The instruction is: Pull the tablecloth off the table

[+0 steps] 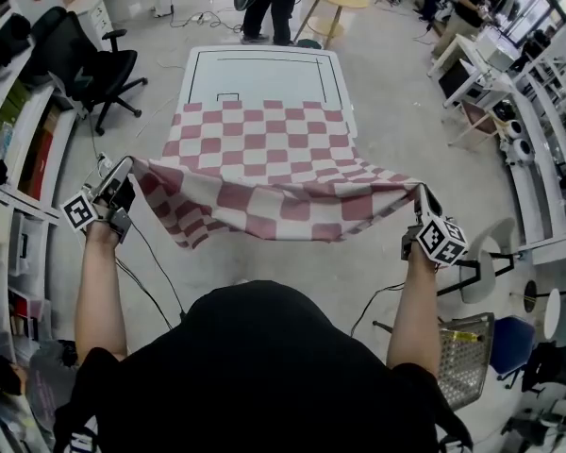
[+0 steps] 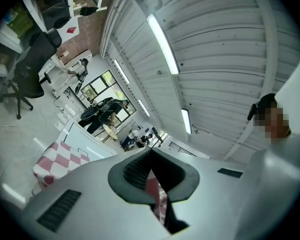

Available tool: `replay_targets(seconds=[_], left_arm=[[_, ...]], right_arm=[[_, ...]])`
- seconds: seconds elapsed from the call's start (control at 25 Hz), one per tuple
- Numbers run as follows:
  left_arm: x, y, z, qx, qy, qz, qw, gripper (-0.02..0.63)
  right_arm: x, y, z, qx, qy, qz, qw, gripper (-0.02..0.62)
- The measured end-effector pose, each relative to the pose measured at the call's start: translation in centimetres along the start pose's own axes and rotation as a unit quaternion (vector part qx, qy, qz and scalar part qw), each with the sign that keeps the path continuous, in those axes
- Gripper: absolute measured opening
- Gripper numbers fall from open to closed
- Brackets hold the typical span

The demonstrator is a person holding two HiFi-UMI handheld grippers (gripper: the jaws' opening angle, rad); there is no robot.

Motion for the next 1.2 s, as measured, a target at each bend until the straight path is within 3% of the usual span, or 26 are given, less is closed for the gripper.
replay_targets(seconds=[0.52,1.2], left_arm=[[2.1,-1.6,-10.0,-0.016,-0.006,-0.054,0.9984,0.021],[10.0,-5.0,-12.5,-0.004,0.025,-0.082,0.9963,0.021]], right_arm=[[6.8,8.2,-3.3,0.007,0.039,-0.073,0.997,0.028],[12.7,5.4,-2.9,-0.012,0.056,-0.054,0.997,0.028]])
Point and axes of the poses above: the fingertips, and each gripper's own axes: x backward along the fingers, z to its left, y out of its top, the point moved 2 cm from there along x, backward along the fingers, and after that the axes turned 11 degrees about -z, right-handed, at the moved point
